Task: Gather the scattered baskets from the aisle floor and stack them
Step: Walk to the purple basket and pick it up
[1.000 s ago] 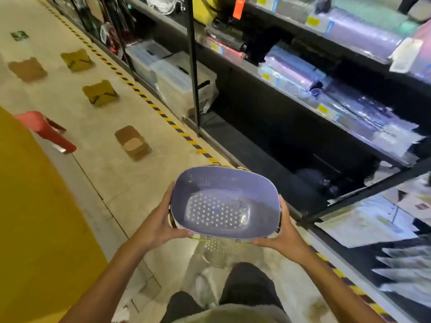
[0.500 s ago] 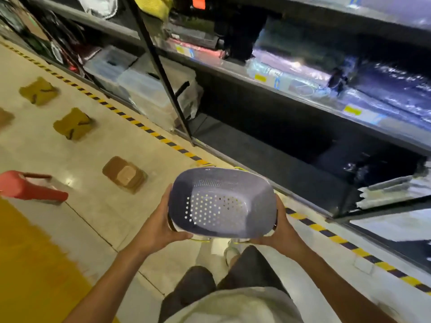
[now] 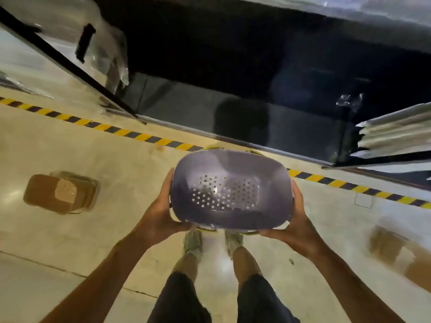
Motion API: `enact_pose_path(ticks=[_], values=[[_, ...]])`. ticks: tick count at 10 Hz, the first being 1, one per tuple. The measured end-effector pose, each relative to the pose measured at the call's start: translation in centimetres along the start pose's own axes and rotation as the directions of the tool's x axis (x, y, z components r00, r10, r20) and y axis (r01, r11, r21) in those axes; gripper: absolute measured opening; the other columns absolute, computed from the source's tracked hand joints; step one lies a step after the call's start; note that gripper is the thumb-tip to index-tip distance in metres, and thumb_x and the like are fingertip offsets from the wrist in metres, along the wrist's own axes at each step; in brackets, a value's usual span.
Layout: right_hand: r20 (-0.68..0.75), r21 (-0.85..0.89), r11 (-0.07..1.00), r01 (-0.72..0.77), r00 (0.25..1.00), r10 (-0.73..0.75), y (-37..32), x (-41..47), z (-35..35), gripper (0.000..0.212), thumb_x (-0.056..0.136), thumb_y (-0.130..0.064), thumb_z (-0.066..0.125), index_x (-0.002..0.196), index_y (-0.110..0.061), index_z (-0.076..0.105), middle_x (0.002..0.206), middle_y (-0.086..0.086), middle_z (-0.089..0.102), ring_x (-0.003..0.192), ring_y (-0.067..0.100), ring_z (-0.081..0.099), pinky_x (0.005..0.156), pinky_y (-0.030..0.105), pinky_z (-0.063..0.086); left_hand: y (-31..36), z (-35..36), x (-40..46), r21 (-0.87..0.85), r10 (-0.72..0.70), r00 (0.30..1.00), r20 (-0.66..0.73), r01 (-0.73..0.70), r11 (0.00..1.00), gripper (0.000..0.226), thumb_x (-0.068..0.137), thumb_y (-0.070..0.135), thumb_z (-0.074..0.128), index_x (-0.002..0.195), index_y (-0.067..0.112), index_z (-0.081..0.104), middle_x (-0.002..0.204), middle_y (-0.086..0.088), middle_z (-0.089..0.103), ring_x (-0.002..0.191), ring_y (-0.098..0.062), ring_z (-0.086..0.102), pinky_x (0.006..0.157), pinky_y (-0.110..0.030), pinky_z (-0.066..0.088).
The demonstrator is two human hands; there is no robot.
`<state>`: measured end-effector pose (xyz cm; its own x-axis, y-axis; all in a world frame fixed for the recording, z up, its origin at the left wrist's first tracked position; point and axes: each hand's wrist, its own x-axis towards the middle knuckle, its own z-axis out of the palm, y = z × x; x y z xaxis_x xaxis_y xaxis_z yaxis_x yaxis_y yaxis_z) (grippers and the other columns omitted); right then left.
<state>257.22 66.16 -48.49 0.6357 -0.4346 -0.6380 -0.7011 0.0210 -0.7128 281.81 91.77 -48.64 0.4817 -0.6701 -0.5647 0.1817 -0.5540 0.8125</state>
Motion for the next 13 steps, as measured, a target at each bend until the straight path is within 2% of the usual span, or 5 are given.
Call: enact_pose_path(ticks=[2,6,8,12,13], values=[[-0.076,0.187,0.982,0.023,0.997,-0.009,8.9,9.3,4.2,0.134,0.062,0.026,0.082,0.161,-0.022,0.006,0.137,-0.034,0.053,0.124,-0.004,0.057,0.074,0.024,0.061,-8.6,0.0,11.5,0.089,-0.031,0.994,0.104,0.021,0.996,0.136,0.060,-0.010,0.092,0.153,0.046,0.011,0.138,0.046,0.043,0.123,0.013,0.053,0.079,-0.014,0.057],[-0.172,0.131,0.991,-0.027,0.984,0.049,21.0,19.8,8.3,0.136,0.057,0.011,0.093,0.159,-0.011,0.005,0.154,0.000,0.044,0.139,0.018,0.048,0.105,0.058,0.049,-18.1,4.4,22.9,0.228,-0.003,0.985,0.171,-0.037,0.973,0.117,0.061,0.008,0.089,0.150,0.040,0.020,0.141,0.034,0.047,0.132,0.006,0.050,0.088,-0.014,0.055],[-0.157,0.024,0.999,0.026,0.987,-0.022,22.2,22.6,10.0,0.123,0.059,-0.019,0.098,0.151,-0.012,0.017,0.141,-0.041,0.039,0.130,-0.009,0.046,0.100,0.018,0.049,-21.3,5.7,25.5,0.351,-0.091,0.980,0.175,0.024,0.936,0.121,0.063,0.000,0.092,0.148,0.035,0.014,0.134,0.021,0.047,0.118,-0.002,0.055,0.074,-0.004,0.051],[-0.063,-0.105,0.977,-0.188,0.981,0.182,17.7,19.8,7.3,0.080,0.066,-0.002,0.093,0.106,-0.055,0.048,0.095,-0.048,0.052,0.085,-0.018,0.057,0.058,-0.001,0.046,-15.8,3.0,22.1,0.675,-0.334,0.936,0.112,0.175,0.716,0.120,0.075,0.023,0.090,0.161,0.035,0.006,0.168,0.005,0.022,0.150,-0.026,0.033,0.114,-0.040,0.041],[-0.086,-0.164,0.959,-0.231,0.972,0.219,13.7,16.6,6.5,0.075,0.075,-0.017,0.090,0.134,-0.041,0.052,0.131,-0.028,0.060,0.115,0.010,0.062,0.081,0.012,0.049,-10.1,1.7,18.5,0.772,-0.322,0.942,0.096,0.134,0.622,0.112,0.082,0.030,0.084,0.163,0.031,0.007,0.169,0.006,0.016,0.154,-0.020,0.021,0.120,-0.038,0.034]])
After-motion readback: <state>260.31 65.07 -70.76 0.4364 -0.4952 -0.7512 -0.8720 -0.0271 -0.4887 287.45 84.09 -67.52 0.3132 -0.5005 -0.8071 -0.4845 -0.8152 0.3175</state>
